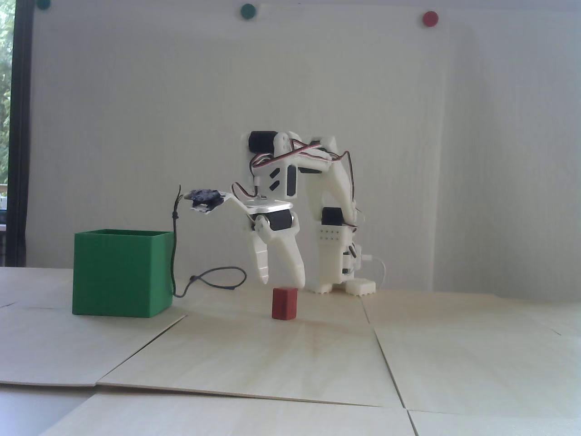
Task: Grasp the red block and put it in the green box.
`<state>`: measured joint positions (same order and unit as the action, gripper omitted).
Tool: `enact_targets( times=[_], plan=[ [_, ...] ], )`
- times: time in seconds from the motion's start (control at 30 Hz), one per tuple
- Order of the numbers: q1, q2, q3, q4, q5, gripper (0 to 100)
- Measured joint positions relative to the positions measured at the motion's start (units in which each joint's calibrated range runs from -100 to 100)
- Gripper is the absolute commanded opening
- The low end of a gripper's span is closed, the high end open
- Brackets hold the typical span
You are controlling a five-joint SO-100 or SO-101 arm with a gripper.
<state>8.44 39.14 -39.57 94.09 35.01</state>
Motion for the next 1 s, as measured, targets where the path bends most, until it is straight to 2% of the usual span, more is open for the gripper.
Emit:
enact_targets(
  times=[0.57, 0.8, 1.0],
  plan=[
    [-0.8, 5.9, 0.5, -1.7, 0.1, 38],
    [-1.4, 5.9, 0.5, -1.7, 0.1, 22],
    [-2.2, 5.9, 0.5, -1.8, 0.1, 20]
  ],
)
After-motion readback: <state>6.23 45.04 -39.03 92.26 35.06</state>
